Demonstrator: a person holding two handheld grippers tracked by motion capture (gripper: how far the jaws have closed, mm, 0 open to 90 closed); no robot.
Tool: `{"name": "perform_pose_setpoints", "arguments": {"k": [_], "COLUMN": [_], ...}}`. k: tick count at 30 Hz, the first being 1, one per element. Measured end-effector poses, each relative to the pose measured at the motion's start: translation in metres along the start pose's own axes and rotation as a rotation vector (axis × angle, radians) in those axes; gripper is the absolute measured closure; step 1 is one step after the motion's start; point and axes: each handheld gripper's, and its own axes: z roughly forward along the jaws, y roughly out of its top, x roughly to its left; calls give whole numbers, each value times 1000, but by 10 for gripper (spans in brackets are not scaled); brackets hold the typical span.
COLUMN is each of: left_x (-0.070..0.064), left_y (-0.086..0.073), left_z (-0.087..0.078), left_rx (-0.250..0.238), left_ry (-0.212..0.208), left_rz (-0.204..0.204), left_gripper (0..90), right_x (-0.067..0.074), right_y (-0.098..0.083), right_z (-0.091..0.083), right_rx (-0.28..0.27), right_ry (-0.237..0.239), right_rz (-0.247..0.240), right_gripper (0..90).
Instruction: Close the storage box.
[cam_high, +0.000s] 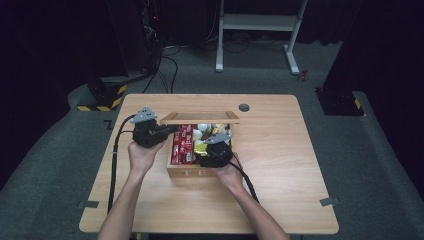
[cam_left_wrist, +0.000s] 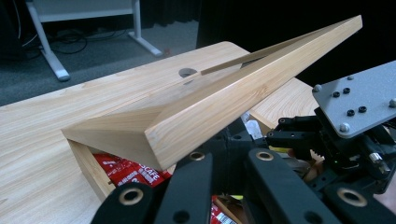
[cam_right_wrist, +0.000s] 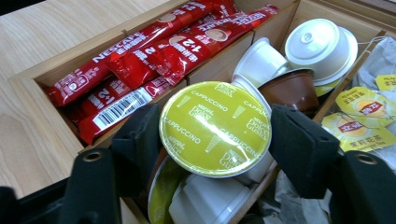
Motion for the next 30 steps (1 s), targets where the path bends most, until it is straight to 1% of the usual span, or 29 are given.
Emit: {"name": "perform_pose_setpoints", "arguments": {"k": [5,12,13,15,23,27,30], "left_x": [0,0,0,0,0,0,-1], "left_y": [0,0,0,0,0,-1,-1], "left_z": [0,0,0,0,0,0,0], "left_rx": [0,0,0,0,-1,0,0], "left_ry": [0,0,0,0,1,2,3], "left_rz": [0,1,0,0,2,3,3], "left_gripper": [900,900,900,900,900,900,900], "right_x": [1,1,2,1,3,1,1], "right_y": [0,0,0,0,2,2,2], "right_z": [0,0,-1,-1,-6,-8,-11], "right_rx": [-2,-3,-3,-4,-24,-35,-42], "right_ry": [-7,-13,-10,-9,-9,-8,-3], "right_rz": [-10,-6,3,3,2,0,10], "right_gripper": [373,375,375,375,376,376,376]}}
